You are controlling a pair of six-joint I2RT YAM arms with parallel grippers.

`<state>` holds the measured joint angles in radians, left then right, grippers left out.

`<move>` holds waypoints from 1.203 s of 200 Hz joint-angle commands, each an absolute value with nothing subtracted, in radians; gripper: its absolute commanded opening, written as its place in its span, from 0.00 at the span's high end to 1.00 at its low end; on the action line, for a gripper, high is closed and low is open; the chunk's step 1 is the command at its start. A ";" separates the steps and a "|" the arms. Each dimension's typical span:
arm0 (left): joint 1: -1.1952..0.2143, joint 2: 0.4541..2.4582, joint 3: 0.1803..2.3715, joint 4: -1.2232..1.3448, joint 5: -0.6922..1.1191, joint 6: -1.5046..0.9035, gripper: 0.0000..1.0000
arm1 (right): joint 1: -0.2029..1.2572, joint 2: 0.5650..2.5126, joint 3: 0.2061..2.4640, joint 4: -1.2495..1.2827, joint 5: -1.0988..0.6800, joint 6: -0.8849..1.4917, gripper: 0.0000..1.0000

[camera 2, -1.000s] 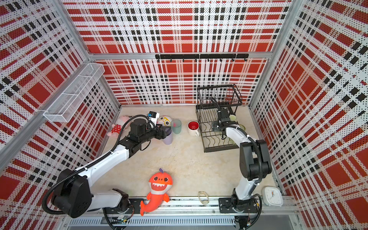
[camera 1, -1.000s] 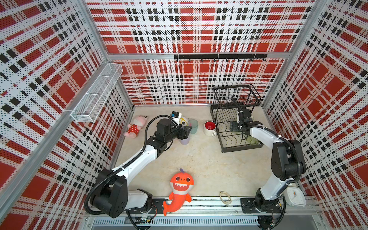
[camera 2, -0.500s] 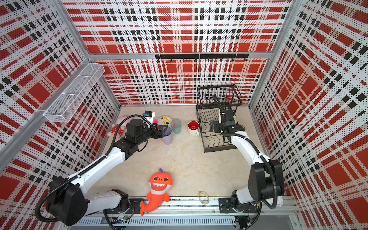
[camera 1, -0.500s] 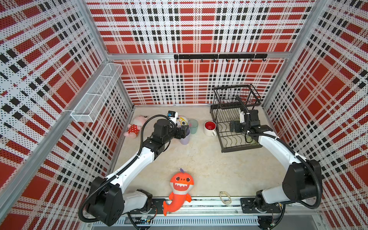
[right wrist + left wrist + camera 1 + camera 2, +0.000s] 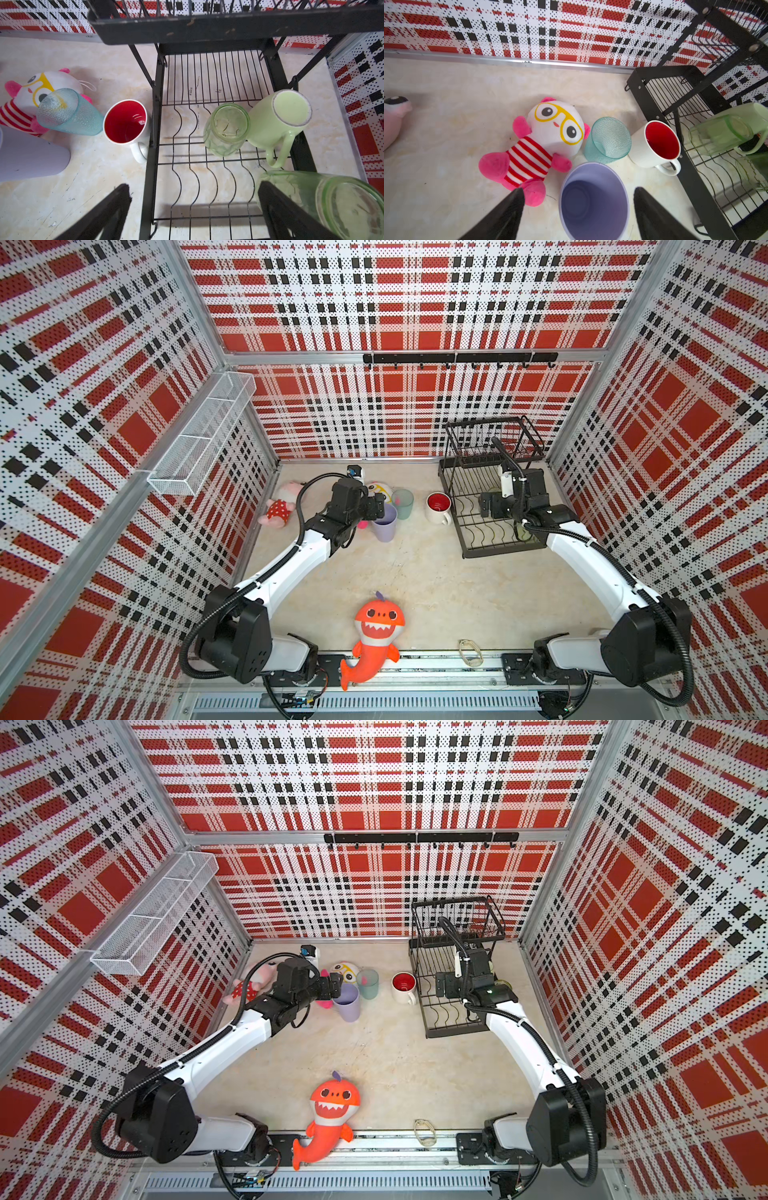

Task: Load cups into a dish rack
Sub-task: Pick up the cup from the center of the table.

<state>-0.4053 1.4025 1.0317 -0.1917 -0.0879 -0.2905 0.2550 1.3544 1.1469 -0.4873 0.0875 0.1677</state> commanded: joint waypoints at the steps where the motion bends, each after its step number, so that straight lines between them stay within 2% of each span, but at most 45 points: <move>1: -0.393 1.437 1.068 -0.235 -0.027 -0.307 0.15 | 0.256 1.380 1.193 -0.547 0.106 0.146 0.00; 91: -0.464 1.590 1.270 -0.343 -0.064 -0.217 0.18 | 0.257 1.339 1.144 -0.523 0.023 0.161 0.00; 112: -0.481 1.648 1.332 -0.432 -0.152 -0.224 0.29 | 0.258 1.332 1.131 -0.520 0.009 0.164 0.00; 127: -0.466 1.690 1.382 -0.530 -0.172 -0.225 0.30 | 0.258 1.329 1.129 -0.522 0.014 0.164 0.00; 190: -0.422 1.639 1.323 -0.549 -0.136 -0.222 0.24 | 0.257 1.347 1.148 -0.519 0.027 0.150 0.00; 240: -0.391 1.661 1.309 -0.561 -0.048 -0.216 0.32 | 0.258 1.359 1.186 -0.525 0.027 0.143 0.00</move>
<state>-0.4088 1.6733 1.3235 -0.5434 -0.1146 -0.2298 0.2550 1.3594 1.1515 -0.5266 0.0257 0.1596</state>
